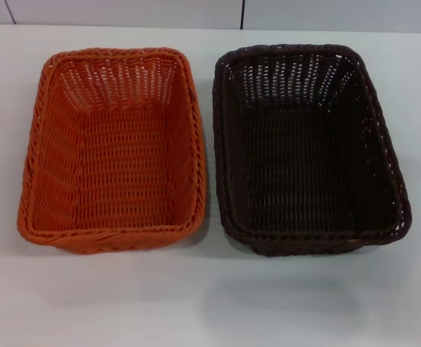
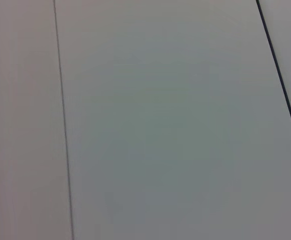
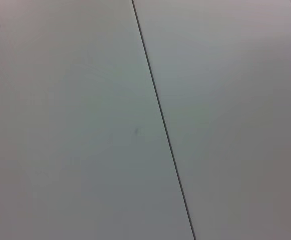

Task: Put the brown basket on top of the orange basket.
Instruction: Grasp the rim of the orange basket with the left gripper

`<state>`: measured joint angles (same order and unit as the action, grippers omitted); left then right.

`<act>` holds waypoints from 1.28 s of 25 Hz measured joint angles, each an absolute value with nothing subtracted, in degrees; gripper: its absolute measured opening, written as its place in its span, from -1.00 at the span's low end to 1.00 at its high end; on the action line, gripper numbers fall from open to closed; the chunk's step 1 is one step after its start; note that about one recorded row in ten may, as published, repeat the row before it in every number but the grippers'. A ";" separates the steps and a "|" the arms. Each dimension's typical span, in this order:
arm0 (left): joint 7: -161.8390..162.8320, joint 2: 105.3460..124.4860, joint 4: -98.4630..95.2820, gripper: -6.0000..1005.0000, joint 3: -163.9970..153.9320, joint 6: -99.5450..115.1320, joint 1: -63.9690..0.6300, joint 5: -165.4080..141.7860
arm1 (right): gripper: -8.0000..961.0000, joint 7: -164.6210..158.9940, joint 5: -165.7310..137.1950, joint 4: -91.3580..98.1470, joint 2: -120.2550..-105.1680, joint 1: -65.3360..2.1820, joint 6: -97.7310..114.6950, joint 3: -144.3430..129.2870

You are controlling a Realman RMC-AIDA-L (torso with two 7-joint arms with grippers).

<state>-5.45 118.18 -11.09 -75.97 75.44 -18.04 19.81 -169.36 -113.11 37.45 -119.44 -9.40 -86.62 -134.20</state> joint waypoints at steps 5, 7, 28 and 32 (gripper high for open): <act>-5.45 118.04 -19.43 0.54 -76.67 65.10 -16.05 17.15 | 0.72 -169.36 -113.11 38.00 -119.38 -9.57 -85.38 -134.21; -5.44 118.01 -22.57 0.54 -76.66 61.20 -15.23 16.27 | 0.72 -169.36 -113.12 38.06 -119.37 -9.58 -85.01 -134.20; -10.82 118.03 -100.43 0.56 -77.57 -48.89 -9.64 13.06 | 0.72 -169.36 -113.12 38.67 -119.17 -11.22 -79.98 -134.48; -11.45 118.02 -104.05 0.58 -77.95 -57.19 -10.36 19.54 | 0.72 -169.36 -113.12 38.58 -119.18 -11.42 -78.97 -134.23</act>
<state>-11.45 118.02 -104.05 -77.95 -57.19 -10.36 19.54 -169.36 -113.12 38.58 -119.18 -11.42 -78.97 -134.23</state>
